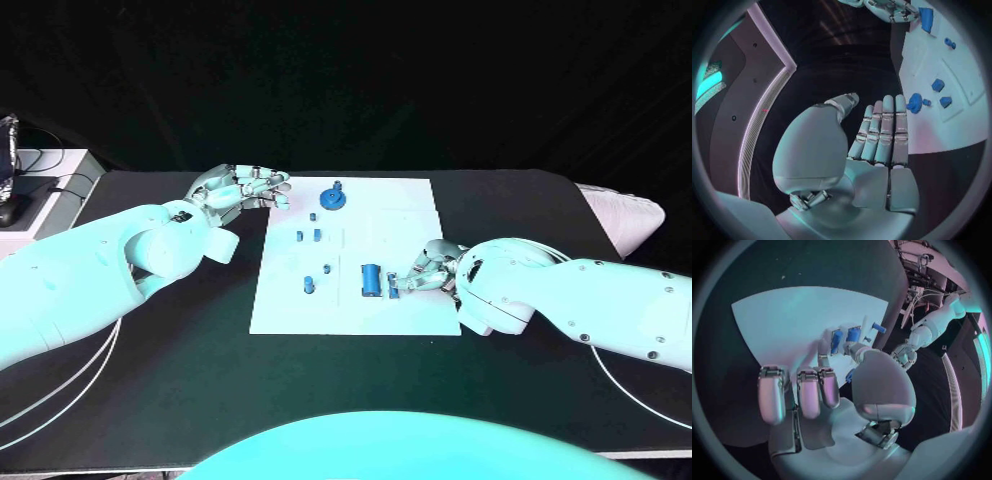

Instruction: Assemble the parts on the task board

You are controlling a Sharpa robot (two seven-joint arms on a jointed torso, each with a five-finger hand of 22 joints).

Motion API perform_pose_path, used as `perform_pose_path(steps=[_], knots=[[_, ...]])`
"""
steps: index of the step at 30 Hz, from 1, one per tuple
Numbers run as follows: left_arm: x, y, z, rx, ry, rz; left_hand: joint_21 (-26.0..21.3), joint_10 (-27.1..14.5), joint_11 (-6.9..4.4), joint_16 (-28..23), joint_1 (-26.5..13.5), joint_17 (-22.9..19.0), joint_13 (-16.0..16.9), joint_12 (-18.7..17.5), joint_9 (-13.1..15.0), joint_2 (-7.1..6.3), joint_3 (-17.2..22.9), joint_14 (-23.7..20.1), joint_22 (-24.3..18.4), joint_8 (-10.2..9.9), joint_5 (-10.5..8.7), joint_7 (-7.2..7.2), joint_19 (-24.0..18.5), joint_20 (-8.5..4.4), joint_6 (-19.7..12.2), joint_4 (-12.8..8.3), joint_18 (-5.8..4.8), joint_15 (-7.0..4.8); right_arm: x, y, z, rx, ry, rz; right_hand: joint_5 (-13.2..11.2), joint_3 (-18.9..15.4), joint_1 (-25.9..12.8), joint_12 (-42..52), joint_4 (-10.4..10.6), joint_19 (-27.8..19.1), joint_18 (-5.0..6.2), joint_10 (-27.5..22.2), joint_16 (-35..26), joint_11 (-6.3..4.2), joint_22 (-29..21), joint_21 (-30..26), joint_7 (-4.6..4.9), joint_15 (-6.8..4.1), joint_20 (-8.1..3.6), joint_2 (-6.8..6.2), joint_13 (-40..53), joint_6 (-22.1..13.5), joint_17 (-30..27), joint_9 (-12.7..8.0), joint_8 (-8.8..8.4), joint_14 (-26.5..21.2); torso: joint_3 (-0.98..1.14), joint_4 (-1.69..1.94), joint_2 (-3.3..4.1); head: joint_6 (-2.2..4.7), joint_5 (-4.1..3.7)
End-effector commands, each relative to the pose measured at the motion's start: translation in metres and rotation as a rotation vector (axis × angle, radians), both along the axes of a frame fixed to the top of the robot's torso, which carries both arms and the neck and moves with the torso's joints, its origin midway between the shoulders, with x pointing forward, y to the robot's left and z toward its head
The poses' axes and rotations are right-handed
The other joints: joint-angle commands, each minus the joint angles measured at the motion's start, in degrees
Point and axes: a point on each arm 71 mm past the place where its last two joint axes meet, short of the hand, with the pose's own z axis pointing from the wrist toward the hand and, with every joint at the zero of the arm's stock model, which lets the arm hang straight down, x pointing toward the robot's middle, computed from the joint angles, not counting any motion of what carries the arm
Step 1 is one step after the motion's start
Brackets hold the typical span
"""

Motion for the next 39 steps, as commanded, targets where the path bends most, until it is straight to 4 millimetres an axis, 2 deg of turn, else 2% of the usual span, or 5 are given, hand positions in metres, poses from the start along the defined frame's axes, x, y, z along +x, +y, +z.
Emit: perform_pose_path(steps=[1, 4, 7, 10, 39], knots=[[0.000, -0.002, 0.000, -0.013, 0.000, -0.016, -0.2, -0.3, -0.10, -0.3, -0.1, 0.1, 0.1, -0.1, 0.0, 0.46, 0.1, -0.1, 0.0, 0.0, 0.05, 0.41, 0.5, -0.02, -0.4, 0.3, 0.11, 0.42, -0.003, -0.002, 0.002, 0.030, -0.013, 0.046, -1.4, -1.0, 1.4, -0.2, -0.1, 5.1, -0.37, 5.0, 0.2, -0.17, 13.9, 0.2, -0.10, -0.19, -0.26, -0.40, 14.0, 0.4, 14.9, -0.1, -0.26, 5.9, -0.01, 0.00, -0.01, 0.01, -0.01], [0.000, -0.002, 0.000, -0.013, 0.000, -0.015, -0.2, -0.3, -0.10, -0.3, -0.1, 0.1, 0.1, -0.1, 0.0, 0.46, 0.1, -0.1, 0.0, 0.0, 0.05, 0.41, 0.5, -0.02, -0.4, 0.3, 0.11, 0.42, -0.007, -0.005, 0.003, 0.043, -0.006, 0.064, -4.9, -2.2, 3.7, -0.1, -0.6, 5.1, -0.39, 5.0, 0.2, -0.24, 13.9, 0.3, -0.18, -0.24, -0.31, -0.59, 14.0, 0.6, 14.9, 0.0, -0.05, 5.9, 0.01, -0.01, -0.01, 0.01, 0.00], [0.000, -0.002, 0.000, -0.013, 0.001, -0.015, -0.2, -0.3, -0.10, -0.3, -0.1, 0.1, 0.1, -0.1, 0.0, 0.46, 0.1, -0.1, 0.0, 0.0, 0.05, 0.41, 0.5, -0.02, -0.4, 0.3, 0.11, 0.42, -0.009, -0.008, 0.004, 0.054, 0.002, 0.077, -12.6, -3.8, 7.2, 0.0, -0.9, 5.1, -0.42, 5.1, 0.2, -0.35, 13.9, 0.4, -0.30, -0.33, -0.36, 0.00, 14.0, 0.9, 15.0, 0.0, 0.32, 5.9, 0.04, -0.06, -0.02, 0.01, 0.03], [-0.001, -0.002, -0.001, -0.013, 0.001, -0.016, -0.2, -0.3, -0.10, -0.3, -0.1, 0.1, 0.1, -0.1, 0.0, 0.46, 0.1, -0.1, 0.0, 0.0, 0.05, 0.41, 0.5, -0.02, -0.4, 0.3, 0.11, 0.42, -0.011, -0.010, 0.003, 0.061, 0.007, 0.079, -14.0, -4.8, 8.7, 0.0, -0.8, 5.2, -0.44, 5.1, 0.2, -0.42, 14.0, 0.5, -0.42, -0.38, -0.39, 0.29, 14.1, 1.1, 15.1, 0.0, 0.60, 5.9, 0.06, -0.04, -0.03, 0.01, -0.03], [-0.001, -0.003, -0.002, -0.016, 0.002, -0.018, -0.3, -0.3, -0.10, -0.4, -0.1, 0.1, 0.1, -0.1, -0.1, 0.51, 0.0, -0.1, -0.1, 0.0, 0.07, 0.41, 0.5, -0.01, -0.4, 0.4, 0.12, 0.43, -0.004, -0.005, -0.009, 0.025, -0.004, 0.028, -13.8, -5.3, 10.1, 0.2, 0.2, 5.3, -0.51, 5.2, 0.2, -0.89, 14.1, 0.9, -0.98, -0.74, -0.64, 2.25, 14.2, 2.2, 15.1, 0.2, 1.68, 6.0, 0.00, 0.01, 0.00, 0.01, 0.01]])
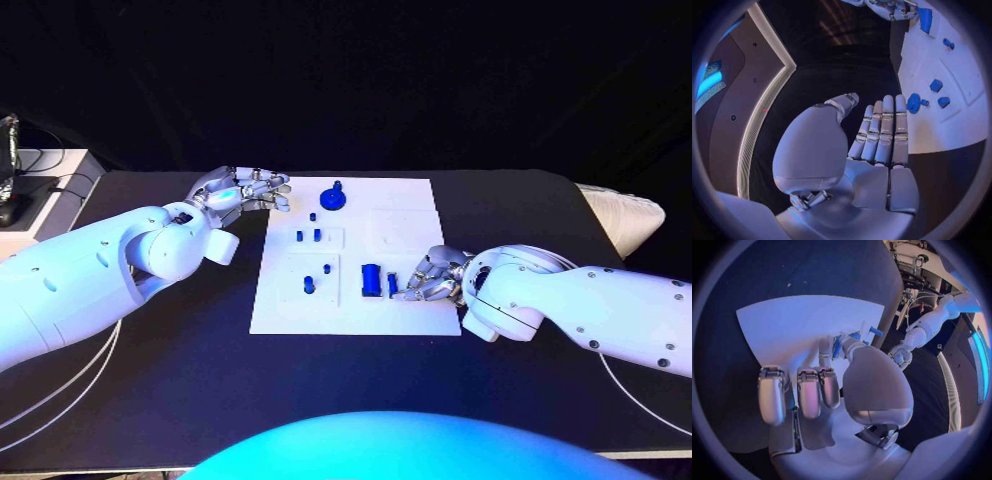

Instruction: Assemble the parts on the task board

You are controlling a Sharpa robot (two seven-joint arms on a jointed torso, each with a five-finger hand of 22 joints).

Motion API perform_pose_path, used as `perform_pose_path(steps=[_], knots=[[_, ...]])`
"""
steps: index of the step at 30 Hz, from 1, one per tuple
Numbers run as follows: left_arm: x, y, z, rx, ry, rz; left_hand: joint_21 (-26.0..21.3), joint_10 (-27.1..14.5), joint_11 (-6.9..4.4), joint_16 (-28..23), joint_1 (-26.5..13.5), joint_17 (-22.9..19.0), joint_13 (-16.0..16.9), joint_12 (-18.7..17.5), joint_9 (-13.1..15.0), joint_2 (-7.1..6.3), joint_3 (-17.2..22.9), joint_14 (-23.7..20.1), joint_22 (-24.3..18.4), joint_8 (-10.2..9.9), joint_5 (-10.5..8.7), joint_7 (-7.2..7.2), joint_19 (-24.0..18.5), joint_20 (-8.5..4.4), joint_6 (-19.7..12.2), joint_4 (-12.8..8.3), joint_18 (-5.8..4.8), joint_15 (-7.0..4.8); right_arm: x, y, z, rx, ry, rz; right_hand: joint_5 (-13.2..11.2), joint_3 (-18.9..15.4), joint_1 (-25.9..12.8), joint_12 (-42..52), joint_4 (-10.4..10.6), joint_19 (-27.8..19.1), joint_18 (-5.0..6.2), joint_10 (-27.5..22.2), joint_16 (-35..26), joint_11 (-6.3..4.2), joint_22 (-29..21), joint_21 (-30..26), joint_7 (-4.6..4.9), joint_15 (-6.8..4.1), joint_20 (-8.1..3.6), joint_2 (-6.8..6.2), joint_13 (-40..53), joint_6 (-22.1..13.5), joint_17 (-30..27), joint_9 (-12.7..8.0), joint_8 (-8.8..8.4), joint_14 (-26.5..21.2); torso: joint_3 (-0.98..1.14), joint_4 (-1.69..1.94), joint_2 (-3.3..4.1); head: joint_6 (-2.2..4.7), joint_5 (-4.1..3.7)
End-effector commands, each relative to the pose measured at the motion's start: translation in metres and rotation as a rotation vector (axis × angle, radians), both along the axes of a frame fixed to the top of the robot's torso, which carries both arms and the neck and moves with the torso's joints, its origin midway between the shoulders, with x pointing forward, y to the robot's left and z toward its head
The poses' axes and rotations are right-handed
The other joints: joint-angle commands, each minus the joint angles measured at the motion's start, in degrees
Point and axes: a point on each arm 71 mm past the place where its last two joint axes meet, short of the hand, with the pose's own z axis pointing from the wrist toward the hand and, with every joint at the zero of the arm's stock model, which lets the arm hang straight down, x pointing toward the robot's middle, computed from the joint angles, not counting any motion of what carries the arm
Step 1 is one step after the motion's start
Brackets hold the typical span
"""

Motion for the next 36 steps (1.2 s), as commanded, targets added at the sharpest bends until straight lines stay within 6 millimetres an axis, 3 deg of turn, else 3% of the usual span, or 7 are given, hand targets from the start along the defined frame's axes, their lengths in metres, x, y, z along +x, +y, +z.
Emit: perform_pose_path(steps=[1, 19, 36], knots=[[-0.0003, -0.0028, 0.0008, -0.016, -0.005, -0.016, -0.3, -0.3, -0.09, -0.4, -0.1, 0.1, 0.1, -0.1, -0.1, 0.51, 0.0, -0.1, -0.1, 0.0, 0.07, 0.40, 0.5, -0.01, -0.4, 0.4, 0.12, 0.43, 0.0013, -0.0002, -0.0005, -0.018, -0.018, -0.011, 0.3, 0.0, 0.1, 0.3, 0.3, 5.0, -0.51, 5.2, 0.2, -0.49, 14.1, 0.3, -0.12, -0.33, -0.44, 0.37, 14.2, 0.5, 15.1, 0.1, 0.12, 6.0, 0.00, 0.01, -0.03, 0.01, 0.02], [-0.0004, -0.0024, 0.0003, -0.015, -0.001, -0.018, -0.3, -0.3, -0.09, -0.4, -0.1, 0.1, 0.1, -0.1, -0.1, 0.51, 0.0, -0.1, -0.1, 0.0, 0.07, 0.40, 0.5, -0.01, -0.4, 0.4, 0.12, 0.43, 0.0080, -0.0019, -0.0051, -0.053, -0.016, -0.016, 1.1, 0.1, 0.7, 0.3, 0.1, 5.0, -0.50, 5.2, 0.2, -0.69, 14.1, 0.3, -0.34, -0.51, -0.59, 0.85, 14.2, 0.5, 15.1, 0.2, 0.48, 6.0, 0.03, -0.02, -0.02, 0.01, 0.07], [-0.0003, -0.0004, -0.0001, -0.012, -0.001, -0.013, -0.7, -0.5, -0.09, -0.4, -0.1, 0.3, 0.1, 0.1, -0.1, 0.76, -0.1, -0.2, -0.3, 0.1, 0.11, 0.39, 0.7, 0.03, -0.5, 0.8, 0.14, 0.44, 0.0055, -0.0004, -0.0060, -0.036, 0.005, 0.009, 2.5, -1.1, 5.7, 0.2, -2.3, 5.0, -0.45, 5.2, 0.2, -0.74, 14.0, 0.0, -0.36, -0.60, -0.74, -2.56, 14.2, -0.1, 15.1, 0.0, 0.94, 6.0, 0.01, -0.07, -0.07, 0.01, 0.01]])
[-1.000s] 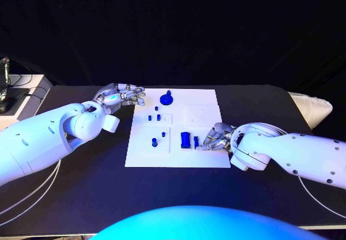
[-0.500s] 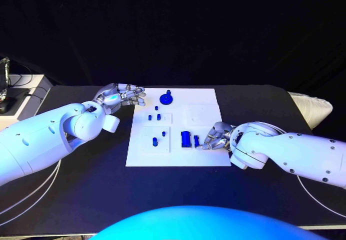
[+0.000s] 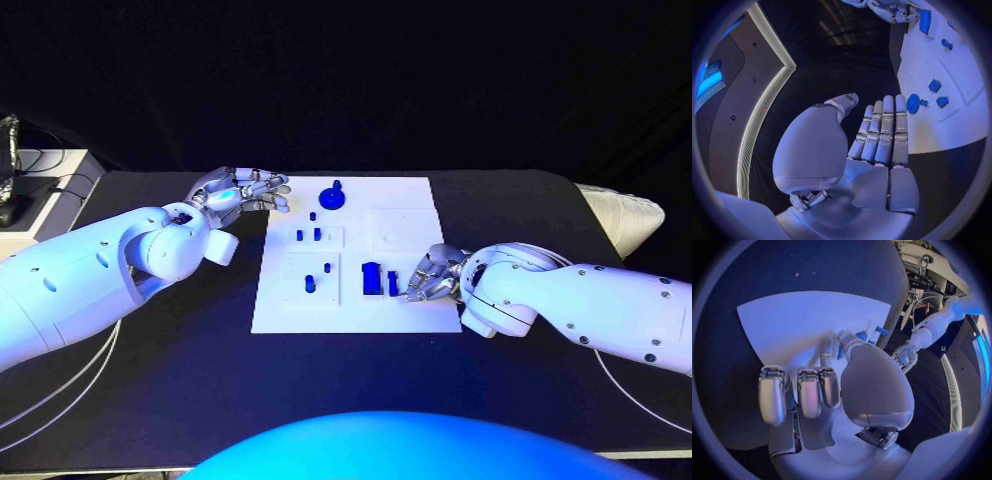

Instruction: Assemble the parts on the task board

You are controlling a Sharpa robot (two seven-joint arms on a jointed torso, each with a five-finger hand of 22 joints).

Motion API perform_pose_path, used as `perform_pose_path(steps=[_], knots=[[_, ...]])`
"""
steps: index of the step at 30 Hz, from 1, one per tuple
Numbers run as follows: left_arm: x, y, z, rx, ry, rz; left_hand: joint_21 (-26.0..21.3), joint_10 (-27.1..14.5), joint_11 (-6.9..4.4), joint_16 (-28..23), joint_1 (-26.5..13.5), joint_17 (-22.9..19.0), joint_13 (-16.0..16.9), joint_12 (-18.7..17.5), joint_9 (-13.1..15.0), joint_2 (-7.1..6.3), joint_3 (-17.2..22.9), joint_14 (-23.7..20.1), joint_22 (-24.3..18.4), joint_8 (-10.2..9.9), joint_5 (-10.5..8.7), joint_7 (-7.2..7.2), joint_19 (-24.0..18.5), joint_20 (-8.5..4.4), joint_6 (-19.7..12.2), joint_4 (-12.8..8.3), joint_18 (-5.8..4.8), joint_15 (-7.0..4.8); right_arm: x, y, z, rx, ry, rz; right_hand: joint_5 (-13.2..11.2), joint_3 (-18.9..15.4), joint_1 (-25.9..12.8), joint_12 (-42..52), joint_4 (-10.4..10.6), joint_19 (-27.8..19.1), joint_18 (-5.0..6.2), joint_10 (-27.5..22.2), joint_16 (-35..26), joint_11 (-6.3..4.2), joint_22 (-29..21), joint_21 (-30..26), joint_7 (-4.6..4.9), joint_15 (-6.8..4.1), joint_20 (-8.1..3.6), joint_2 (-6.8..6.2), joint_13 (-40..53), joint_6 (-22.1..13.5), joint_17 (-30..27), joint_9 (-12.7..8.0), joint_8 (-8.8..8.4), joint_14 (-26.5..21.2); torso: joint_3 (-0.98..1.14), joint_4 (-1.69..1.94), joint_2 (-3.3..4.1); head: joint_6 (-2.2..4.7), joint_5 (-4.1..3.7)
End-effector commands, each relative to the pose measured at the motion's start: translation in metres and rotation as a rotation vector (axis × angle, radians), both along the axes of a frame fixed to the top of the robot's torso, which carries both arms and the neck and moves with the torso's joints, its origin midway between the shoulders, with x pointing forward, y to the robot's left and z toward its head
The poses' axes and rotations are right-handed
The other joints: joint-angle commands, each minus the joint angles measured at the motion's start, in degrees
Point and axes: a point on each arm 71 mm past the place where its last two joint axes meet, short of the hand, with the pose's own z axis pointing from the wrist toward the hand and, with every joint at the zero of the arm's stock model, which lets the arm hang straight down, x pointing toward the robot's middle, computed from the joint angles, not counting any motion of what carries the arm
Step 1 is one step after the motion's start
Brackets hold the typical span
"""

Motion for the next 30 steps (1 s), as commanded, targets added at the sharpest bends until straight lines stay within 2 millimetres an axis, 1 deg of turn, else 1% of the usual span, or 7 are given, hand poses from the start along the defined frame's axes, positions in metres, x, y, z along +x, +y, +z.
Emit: perform_pose_path(steps=[1, 14, 22, 25, 27, 29, 30], knots=[[0.000, -0.002, 0.001, -0.014, -0.004, -0.014, -0.3, -0.5, -0.09, -0.2, 0.1, 0.1, 0.1, 0.1, -0.1, 0.60, 0.0, 0.0, 0.0, 0.1, 0.10, 0.39, 0.3, 0.02, -0.5, 0.4, 0.14, 0.24, -0.003, 0.000, -0.001, 0.005, 0.010, 0.023, 0.3, -0.4, 0.7, 0.3, -0.2, 5.0, -0.44, 5.2, 0.2, -0.33, 14.0, -0.3, -0.05, -0.38, -0.32, -0.16, 14.2, -0.4, 15.1, -0.1, 0.26, 6.2, -0.01, -0.02, -0.02, 0.01, -0.02], [0.000, -0.002, 0.001, -0.015, -0.007, -0.012, -0.3, -0.5, -0.10, -0.2, 0.1, 0.1, 0.1, 0.1, -0.1, 0.62, 0.0, 0.0, -0.1, 0.2, 0.11, 0.38, 0.3, 0.02, -0.5, 0.4, 0.14, 0.23, -0.009, -0.014, 0.013, 0.076, -0.054, -0.005, 0.9, -1.9, 0.9, 0.2, 0.5, 4.9, -0.42, 5.2, 0.2, -0.24, 13.9, -0.4, 0.05, -0.31, -0.28, -0.07, 14.2, -0.3, 15.0, -0.4, 0.28, 6.1, -0.04, -0.06, -0.04, 0.01, -0.15], [0.001, -0.004, 0.002, -0.036, -0.039, 0.013, -0.4, -0.5, -0.14, -0.3, 0.3, 0.2, 0.1, 0.2, -0.1, 0.64, 0.0, 0.0, -0.2, 0.2, 0.12, 0.33, 0.4, 0.01, -0.5, 0.5, 0.16, 0.21, 0.003, -0.024, 0.026, 0.300, -0.160, -0.041, 3.4, -3.0, 2.1, -0.6, 2.2, 4.5, -0.02, 4.8, -0.2, 0.35, 13.4, -2.6, 0.79, 0.13, 0.00, 1.35, 13.8, -2.1, 13.8, -1.3, -0.77, 5.9, -0.05, -0.01, -0.13, 0.01, -0.33], [0.002, -0.004, 0.003, -0.051, -0.062, 0.039, -0.5, -0.2, -0.30, -0.2, 0.6, 0.3, 0.2, 0.5, 0.0, 0.70, 0.0, 0.1, -0.3, 0.5, 0.12, 0.12, 0.6, -0.02, -0.1, 0.4, 0.18, 0.11, 0.013, -0.031, 0.030, 0.408, -0.220, -0.067, 4.0, -2.5, 2.8, -0.9, 2.2, 4.1, 0.26, 4.7, -0.5, 0.70, 13.0, -4.2, 1.24, 0.42, 0.24, 1.90, 13.6, -3.1, 13.3, -1.6, -1.33, 5.8, -0.11, -0.09, -0.44, 0.84, -0.27], [0.004, -0.005, 0.004, -0.059, -0.082, 0.064, -0.7, 0.4, -0.66, -0.3, 1.1, 0.6, 0.3, 1.0, 0.1, 0.86, 0.1, 0.3, -0.4, 1.0, 0.11, -0.36, 0.8, -0.11, 0.4, 0.4, 0.20, -0.12, 0.022, -0.037, 0.033, 0.487, -0.270, -0.092, 4.8, -1.6, 4.0, -4.6, 1.9, 2.8, 1.25, 2.9, -1.8, 1.28, 11.5, -9.9, 1.88, 0.87, 0.64, 2.28, 11.8, -4.4, 10.3, -2.2, -2.23, 5.0, -0.15, -0.12, -0.64, 1.61, -0.30], [0.006, -0.005, 0.004, -0.068, -0.102, 0.094, -1.0, 1.1, -1.07, -0.5, 1.5, 0.7, 0.4, 1.3, 0.2, 1.02, 0.3, 0.2, -0.6, 1.4, 0.09, -0.92, 0.8, -0.17, 1.0, 0.4, 0.17, -0.32, 0.034, -0.044, 0.036, 0.550, -0.329, -0.113, 5.2, -1.0, 4.7, -5.8, 1.6, 2.2, 1.62, 2.3, -2.3, 1.49, 11.0, -12.1, 2.14, 1.08, 0.88, 2.45, 11.2, -4.8, 9.3, -2.4, -2.56, 4.7, -0.27, -0.25, -1.10, 2.52, -0.25], [0.007, -0.006, 0.004, -0.072, -0.111, 0.111, -1.2, 1.5, -1.25, -0.8, 1.6, 0.6, 0.4, 1.4, 0.2, 1.09, 0.4, 0.0, -0.7, 1.5, 0.08, -1.16, 0.7, -0.18, 1.2, 0.5, 0.14, -0.37, 0.040, -0.048, 0.037, 0.576, -0.360, -0.125, 4.9, -0.3, 5.4, -9.6, 1.3, 0.9, 2.51, 0.3, -3.9, 1.83, 9.5, -17.5, 2.57, 1.39, 1.14, 2.53, 9.3, -5.5, 6.2, -2.7, -3.04, 3.8, -0.32, -0.29, -1.32, 2.87, -0.20]])
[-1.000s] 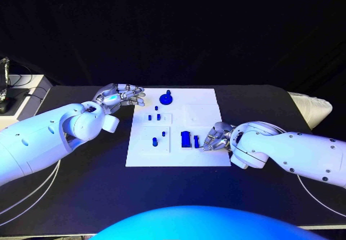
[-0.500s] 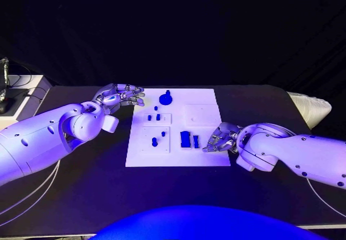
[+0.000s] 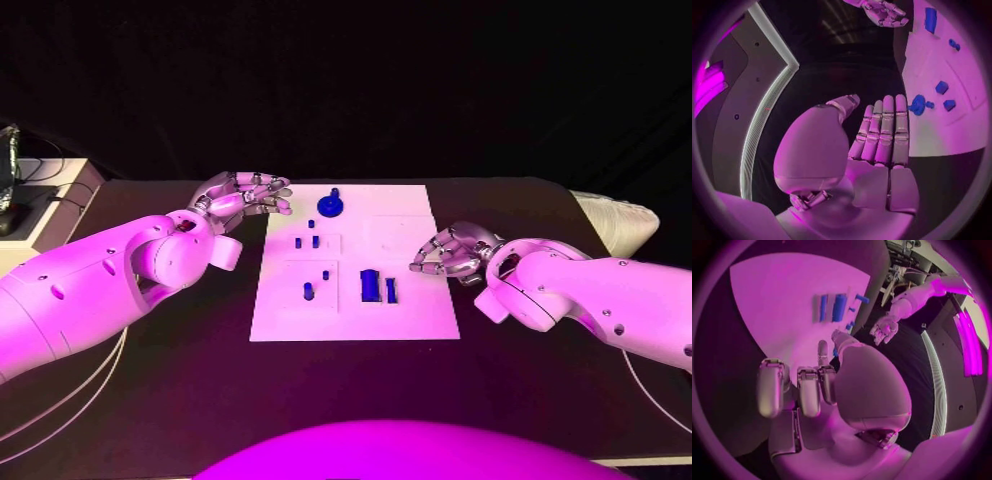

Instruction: Assemble the parts on the task board

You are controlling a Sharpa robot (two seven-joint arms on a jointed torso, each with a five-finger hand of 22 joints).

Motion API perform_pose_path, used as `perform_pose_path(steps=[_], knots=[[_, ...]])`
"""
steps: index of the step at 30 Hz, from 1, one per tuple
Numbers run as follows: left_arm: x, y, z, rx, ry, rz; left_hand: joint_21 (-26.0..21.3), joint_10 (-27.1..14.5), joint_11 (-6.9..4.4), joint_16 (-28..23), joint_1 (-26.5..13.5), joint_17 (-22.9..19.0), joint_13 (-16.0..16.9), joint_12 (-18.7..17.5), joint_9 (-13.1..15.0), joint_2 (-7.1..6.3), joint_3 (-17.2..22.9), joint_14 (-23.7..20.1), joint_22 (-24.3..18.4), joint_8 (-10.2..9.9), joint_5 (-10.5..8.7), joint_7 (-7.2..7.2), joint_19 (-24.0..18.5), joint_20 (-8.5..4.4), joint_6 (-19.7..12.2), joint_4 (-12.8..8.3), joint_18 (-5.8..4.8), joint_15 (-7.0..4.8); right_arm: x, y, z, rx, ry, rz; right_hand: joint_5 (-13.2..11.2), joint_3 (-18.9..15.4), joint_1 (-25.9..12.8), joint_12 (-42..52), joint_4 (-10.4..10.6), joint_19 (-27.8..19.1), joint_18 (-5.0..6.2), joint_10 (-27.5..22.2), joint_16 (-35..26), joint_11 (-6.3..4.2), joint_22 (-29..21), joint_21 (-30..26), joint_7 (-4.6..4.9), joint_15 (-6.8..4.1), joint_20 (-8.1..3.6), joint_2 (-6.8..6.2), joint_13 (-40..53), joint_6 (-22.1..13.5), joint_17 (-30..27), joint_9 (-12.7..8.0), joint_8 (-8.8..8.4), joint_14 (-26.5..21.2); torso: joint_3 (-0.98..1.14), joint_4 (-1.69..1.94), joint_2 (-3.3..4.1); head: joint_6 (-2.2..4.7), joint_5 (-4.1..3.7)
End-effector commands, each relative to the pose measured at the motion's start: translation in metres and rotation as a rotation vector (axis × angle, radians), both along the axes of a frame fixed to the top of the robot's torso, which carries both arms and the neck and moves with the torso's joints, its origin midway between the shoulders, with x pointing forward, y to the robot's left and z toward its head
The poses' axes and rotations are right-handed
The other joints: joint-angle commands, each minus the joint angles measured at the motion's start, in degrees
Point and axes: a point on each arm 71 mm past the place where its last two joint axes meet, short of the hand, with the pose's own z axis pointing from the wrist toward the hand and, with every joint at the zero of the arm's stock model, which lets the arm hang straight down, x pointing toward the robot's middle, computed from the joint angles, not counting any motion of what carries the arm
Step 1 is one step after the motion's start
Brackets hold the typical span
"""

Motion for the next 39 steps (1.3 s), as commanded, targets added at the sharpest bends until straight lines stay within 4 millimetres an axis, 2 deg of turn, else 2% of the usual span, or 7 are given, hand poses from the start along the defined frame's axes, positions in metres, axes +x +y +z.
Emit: perform_pose_path(steps=[1, 19, 20, 22, 23, 29, 39], knots=[[0.005, 0.002, 0.004, -0.041, -0.077, 0.095, -0.5, 0.9, -0.14, -0.9, 0.6, -0.1, 0.0, 0.2, 0.1, -0.09, 0.3, -0.2, -0.2, 0.4, 0.07, -0.41, 0.2, -0.18, 0.4, 0.4, 0.10, -0.37, 0.018, -0.006, 0.015, 0.244, -0.186, -0.040, -0.5, 1.4, 1.2, -7.6, -0.3, -0.7, 2.40, -1.9, -3.4, 0.91, 7.8, -10.7, 0.64, 0.87, 0.81, -0.09, 7.0, -1.4, 2.9, -0.6, -0.97, 2.7, -0.27, -0.25, -1.13, 1.85, 0.19], [0.028, -0.010, -0.016, -0.072, -0.095, 0.285, -16.8, -4.7, 3.53, -21.0, 1.3, -5.7, -0.8, -10.3, -2.9, -0.17, -0.8, -8.6, -12.0, -3.2, 0.03, -1.68, -6.7, 4.14, -3.5, 1.6, -0.57, 4.46, 0.090, -0.030, 0.015, 0.449, -0.360, -0.214, -3.6, 15.5, 0.2, -75.2, -5.6, -25.9, 8.18, -20.7, -68.9, 7.42, -38.4, -69.7, 6.04, 8.82, 9.00, -1.94, -59.7, -4.2, -49.7, -8.6, -8.84, -23.4, 0.38, -0.73, -3.68, 7.99, 0.84], [0.027, -0.012, -0.018, -0.061, -0.054, 0.239, -23.3, -60.0, -8.30, -32.0, -22.9, -18.7, -4.4, -14.1, -14.4, 10.64, -27.4, -54.3, -29.5, -15.7, -13.86, -11.67, -49.7, -12.39, -50.7, -9.0, -10.20, -6.15, 0.089, -0.033, 0.011, 0.374, -0.320, -0.248, -14.3, -15.3, -22.8, -81.7, -15.3, -43.1, -2.31, -39.9, -87.2, -0.41, -74.9, -73.3, -5.41, 3.52, -2.39, 10.52, -74.9, -57.0, -74.9, -36.5, -15.48, -41.5, 0.10, -0.65, -3.15, 7.30, 0.63], [0.027, -0.013, -0.018, -0.060, -0.055, 0.240, -23.3, -60.0, -8.30, -32.0, -24.9, -18.7, -4.4, -14.1, -14.4, 10.64, -27.4, -54.3, -29.5, -15.7, -13.86, -11.67, -49.7, -12.39, -50.7, -9.0, -10.20, -6.15, 0.089, -0.032, 0.011, 0.378, -0.320, -0.249, -14.3, -15.3, -25.4, -81.7, -15.3, -84.1, -2.31, -41.5, -87.2, -0.41, -74.9, -73.3, -5.41, 3.52, -2.39, 10.52, -74.9, -57.0, -74.9, -36.5, -15.48, -43.0, 0.13, -0.62, -3.20, 7.43, 0.59], [0.026, -0.014, -0.018, -0.059, -0.055, 0.241, -23.3, -60.0, -8.30, -32.0, -26.9, -18.7, -4.4, -14.1, -14.4, 10.64, -27.4, -54.3, -29.5, -15.7, -13.86, -11.67, -49.7, -12.39, -50.7, -9.0, -10.20, -6.15, 0.088, -0.032, 0.011, 0.382, -0.320, -0.250, -14.3, -15.3, -27.2, -81.7, -15.3, -84.1, -2.31, -42.9, -87.2, -0.41, -74.9, -73.3, -5.41, 3.52, -2.39, 10.52, -74.9, -57.0, -74.9, -36.5, -15.48, -84.0, 0.17, -0.57, -3.24, 7.57, 0.54], [0.019, -0.028, -0.012, -0.042, -0.066, 0.257, -23.3, -60.0, -8.30, -32.0, -38.6, -18.7, -4.4, -14.1, -14.4, 10.64, -27.4, -54.3, -29.5, -15.7, -13.86, -11.67, -49.7, -12.39, -50.7, -9.0, -10.20, -6.15, 0.075, -0.021, 0.013, 0.448, -0.320, -0.274, -14.3, -15.3, -77.5, -81.7, -15.3, -84.1, -2.31, -84.0, -87.2, -0.41, -74.9, -73.3, -5.41, 3.52, -2.39, 10.52, -74.9, -57.0, -74.9, -36.5, -15.48, -84.0, 0.75, 0.14, -4.06, 9.97, -0.31], [-0.015, -0.069, 0.001, 0.029, -0.082, 0.310, -23.3, -60.0, -8.30, -32.0, -78.8, -18.7, -4.4, -14.1, -14.4, 10.64, -27.4, -54.3, -29.5, -15.7, -13.86, -11.67, -49.7, -12.39, -50.7, -9.0, -10.20, -6.15, 0.030, 0.010, 0.023, 0.632, -0.295, -0.362, -14.3, -15.3, -77.5, -81.7, -15.3, -84.1, -2.31, -84.0, -87.2, -0.41, -74.9, -73.3, -5.41, 3.52, -2.39, 10.52, -74.9, -57.0, -74.9, -36.5, -15.48, -84.0, 1.73, 1.33, -5.43, 14.02, -1.73]])
